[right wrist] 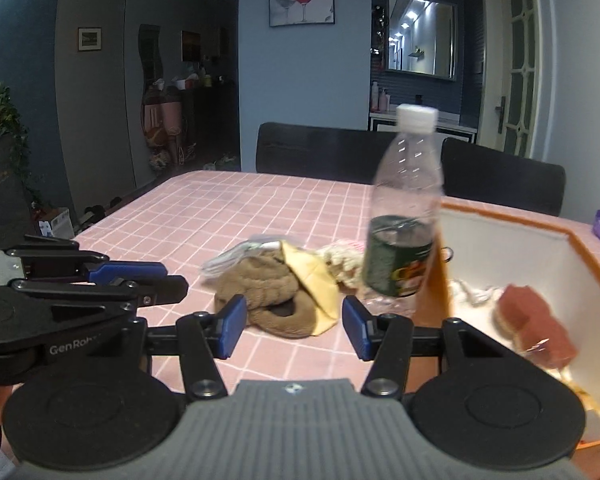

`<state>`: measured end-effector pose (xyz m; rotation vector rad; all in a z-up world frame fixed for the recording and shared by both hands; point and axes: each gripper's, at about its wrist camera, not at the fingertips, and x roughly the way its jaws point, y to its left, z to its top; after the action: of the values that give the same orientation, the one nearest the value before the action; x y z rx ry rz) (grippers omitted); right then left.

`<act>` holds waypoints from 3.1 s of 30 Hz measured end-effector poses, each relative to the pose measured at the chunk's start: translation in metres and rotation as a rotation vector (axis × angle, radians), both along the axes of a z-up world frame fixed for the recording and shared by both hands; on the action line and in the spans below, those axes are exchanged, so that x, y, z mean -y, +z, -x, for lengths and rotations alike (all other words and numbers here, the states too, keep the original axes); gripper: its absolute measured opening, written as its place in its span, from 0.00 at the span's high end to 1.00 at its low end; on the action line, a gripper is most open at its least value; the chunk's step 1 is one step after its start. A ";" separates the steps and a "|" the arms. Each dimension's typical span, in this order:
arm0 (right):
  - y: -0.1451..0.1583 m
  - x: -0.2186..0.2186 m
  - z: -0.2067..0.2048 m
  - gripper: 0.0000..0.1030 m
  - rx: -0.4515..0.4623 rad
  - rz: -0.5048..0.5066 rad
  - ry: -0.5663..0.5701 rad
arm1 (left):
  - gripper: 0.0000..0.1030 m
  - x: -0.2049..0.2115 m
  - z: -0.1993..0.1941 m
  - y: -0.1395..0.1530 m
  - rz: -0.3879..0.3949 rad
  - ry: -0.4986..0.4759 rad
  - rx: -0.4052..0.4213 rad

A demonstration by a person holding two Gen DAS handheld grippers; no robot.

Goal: Organize soft objects
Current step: 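Move both open grippers back to the brown plush and yellow cloth, then grasp the brown plush bear with the left gripper while the right gripper grasps the yellow cloth, then lift the plush bear and yellow cloth and carry them over the box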

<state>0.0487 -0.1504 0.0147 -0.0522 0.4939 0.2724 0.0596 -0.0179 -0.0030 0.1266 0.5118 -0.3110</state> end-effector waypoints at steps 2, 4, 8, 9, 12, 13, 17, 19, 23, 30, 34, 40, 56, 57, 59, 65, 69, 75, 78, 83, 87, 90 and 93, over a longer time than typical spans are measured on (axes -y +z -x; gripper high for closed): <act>-0.007 -0.011 -0.006 0.48 -0.003 0.005 0.000 | 0.76 -0.011 -0.003 -0.006 -0.003 0.016 -0.021; -0.015 -0.019 -0.012 0.48 -0.002 0.023 -0.006 | 0.70 -0.019 -0.005 -0.010 0.002 0.025 -0.033; -0.031 -0.027 -0.026 0.48 -0.027 0.048 -0.021 | 0.50 -0.030 -0.012 -0.018 -0.022 0.030 -0.038; -0.034 -0.028 -0.030 0.48 -0.035 0.052 -0.023 | 0.50 -0.030 -0.015 -0.019 -0.029 0.028 -0.041; -0.043 -0.030 -0.041 0.48 -0.052 0.057 -0.025 | 0.44 -0.029 -0.029 -0.020 -0.034 0.018 -0.057; -0.046 -0.032 -0.044 0.48 -0.054 0.064 -0.027 | 0.42 -0.029 -0.036 -0.021 -0.033 0.016 -0.061; -0.054 -0.036 -0.059 0.48 -0.063 0.079 -0.032 | 0.41 -0.026 -0.055 -0.024 -0.047 0.010 -0.081; -0.056 -0.037 -0.068 0.48 -0.069 0.075 -0.032 | 0.41 -0.026 -0.066 -0.027 -0.018 0.008 -0.112; -0.066 -0.039 -0.085 0.54 -0.071 0.117 -0.064 | 0.35 -0.026 -0.084 -0.033 0.060 -0.016 -0.173; -0.085 -0.038 -0.104 0.75 -0.122 0.097 -0.040 | 0.34 -0.010 -0.108 -0.050 0.054 -0.009 -0.213; -0.093 -0.037 -0.114 0.90 -0.169 0.060 -0.015 | 0.58 -0.007 -0.111 -0.055 0.052 0.015 -0.218; -0.089 -0.034 -0.107 1.00 -0.176 0.030 0.013 | 0.72 -0.018 -0.090 -0.047 0.088 0.026 -0.221; -0.067 -0.028 -0.052 0.57 -0.172 -0.031 0.075 | 0.54 -0.061 -0.007 -0.033 0.023 -0.006 -0.253; -0.067 -0.028 -0.054 0.56 -0.168 -0.043 0.072 | 0.50 -0.062 -0.006 -0.032 0.022 -0.006 -0.235; -0.066 -0.030 -0.059 0.52 -0.168 -0.069 0.081 | 0.25 -0.062 -0.003 -0.031 0.021 -0.040 -0.195; -0.074 -0.032 -0.087 0.49 -0.246 -0.211 0.067 | 0.18 -0.049 -0.020 -0.042 -0.051 -0.075 -0.189; -0.084 -0.031 -0.093 0.67 -0.289 -0.260 0.062 | 0.21 -0.047 -0.031 -0.053 -0.017 -0.059 -0.234; -0.090 -0.042 -0.089 0.99 -0.307 -0.200 0.107 | 0.32 -0.042 -0.032 -0.062 0.007 -0.018 -0.258; -0.096 -0.043 -0.086 1.00 -0.311 -0.188 0.108 | 0.37 -0.042 -0.029 -0.063 0.013 -0.002 -0.256; -0.089 -0.035 -0.080 1.00 -0.289 -0.160 0.075 | 0.47 -0.044 -0.026 -0.060 0.040 0.018 -0.252; -0.083 -0.025 -0.069 1.00 -0.246 -0.098 0.031 | 0.51 -0.042 -0.017 -0.055 0.060 0.017 -0.246; -0.077 -0.016 -0.058 1.00 -0.232 -0.082 0.023 | 0.52 -0.041 -0.006 -0.049 0.079 0.004 -0.234; -0.069 -0.008 -0.046 1.00 -0.213 -0.074 0.024 | 0.52 -0.040 0.005 -0.040 0.091 -0.005 -0.224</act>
<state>0.0943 -0.1427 -0.0544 0.0439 0.6947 0.3217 0.0547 0.0222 -0.0430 0.0044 0.7180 -0.3548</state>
